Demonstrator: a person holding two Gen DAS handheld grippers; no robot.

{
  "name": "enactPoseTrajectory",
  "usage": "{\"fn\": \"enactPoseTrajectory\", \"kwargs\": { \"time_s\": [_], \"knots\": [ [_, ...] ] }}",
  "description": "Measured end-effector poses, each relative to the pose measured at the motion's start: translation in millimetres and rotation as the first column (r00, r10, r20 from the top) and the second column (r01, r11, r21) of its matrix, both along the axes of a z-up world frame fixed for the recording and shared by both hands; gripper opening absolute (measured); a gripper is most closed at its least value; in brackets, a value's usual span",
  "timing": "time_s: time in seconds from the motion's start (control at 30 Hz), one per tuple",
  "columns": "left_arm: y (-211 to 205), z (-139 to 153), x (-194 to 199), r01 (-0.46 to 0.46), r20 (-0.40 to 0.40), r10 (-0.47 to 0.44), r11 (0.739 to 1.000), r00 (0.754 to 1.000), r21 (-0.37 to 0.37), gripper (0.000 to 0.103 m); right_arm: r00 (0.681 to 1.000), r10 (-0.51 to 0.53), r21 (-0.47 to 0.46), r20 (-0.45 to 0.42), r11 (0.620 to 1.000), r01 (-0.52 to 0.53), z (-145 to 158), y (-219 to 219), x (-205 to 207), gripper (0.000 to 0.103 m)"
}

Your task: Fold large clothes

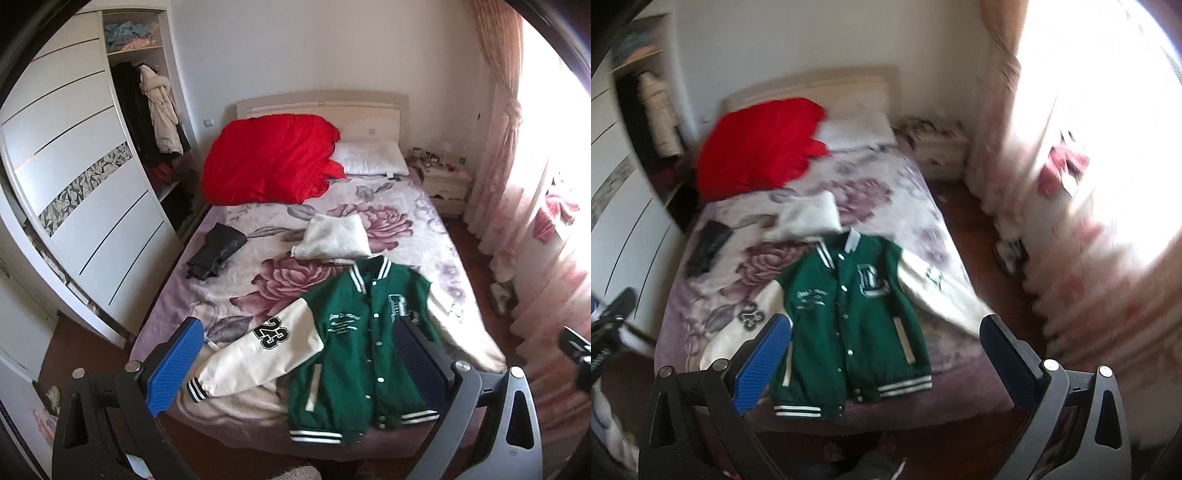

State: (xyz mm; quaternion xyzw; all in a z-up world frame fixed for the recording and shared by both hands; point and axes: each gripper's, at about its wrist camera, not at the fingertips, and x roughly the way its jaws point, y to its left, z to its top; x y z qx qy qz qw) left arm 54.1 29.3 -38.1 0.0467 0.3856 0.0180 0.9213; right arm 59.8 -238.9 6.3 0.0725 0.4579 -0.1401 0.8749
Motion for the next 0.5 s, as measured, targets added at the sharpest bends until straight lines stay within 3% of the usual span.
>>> {"fn": "enactPoseTrajectory", "kwargs": {
  "time_s": [0.07,0.13,0.2,0.23,0.3,0.37,0.43,0.47,0.5],
  "knots": [
    [1,-25,17,-0.001,-0.019,0.001,1.000,1.000,0.020,0.103,0.996,-0.075,0.081,-0.037,0.994,0.078,-29,-27,5,0.103],
    [-2,-51,33,-0.005,-0.045,0.007,0.999,0.999,0.051,0.103,0.982,-0.171,0.174,-0.080,0.968,0.182,-64,-66,7,0.094],
    [-7,-77,48,-0.016,-0.075,0.022,0.997,0.997,0.080,0.103,0.962,-0.243,0.209,-0.128,0.941,0.266,-99,-97,1,0.048],
    [-8,-85,53,-0.023,-0.079,0.029,0.996,0.996,0.085,0.103,0.944,-0.291,0.222,-0.155,0.921,0.321,-118,-120,1,0.043],
    [-15,-108,67,-0.051,-0.109,0.061,0.994,0.992,0.093,0.103,0.910,-0.373,0.229,-0.178,0.884,0.407,-157,-153,-11,0.042],
    [-24,-127,79,-0.068,-0.139,0.078,0.994,0.987,0.080,0.103,0.863,-0.463,0.265,-0.199,0.823,0.503,-198,-206,-13,0.042],
    [-37,-151,90,-0.065,-0.190,0.070,0.997,0.979,0.035,0.103,0.826,-0.520,0.288,-0.217,0.774,0.563,-237,-247,-19,0.061],
    [-44,-162,98,-0.063,-0.218,0.064,0.998,0.974,0.012,0.103,0.803,-0.547,0.309,-0.237,0.741,0.596,-263,-274,-21,0.077],
    [-52,-175,102,-0.070,-0.236,0.068,0.998,0.969,0.002,0.103,0.772,-0.580,0.326,-0.261,0.700,0.636,-290,-299,-24,0.079]
  ]
}}
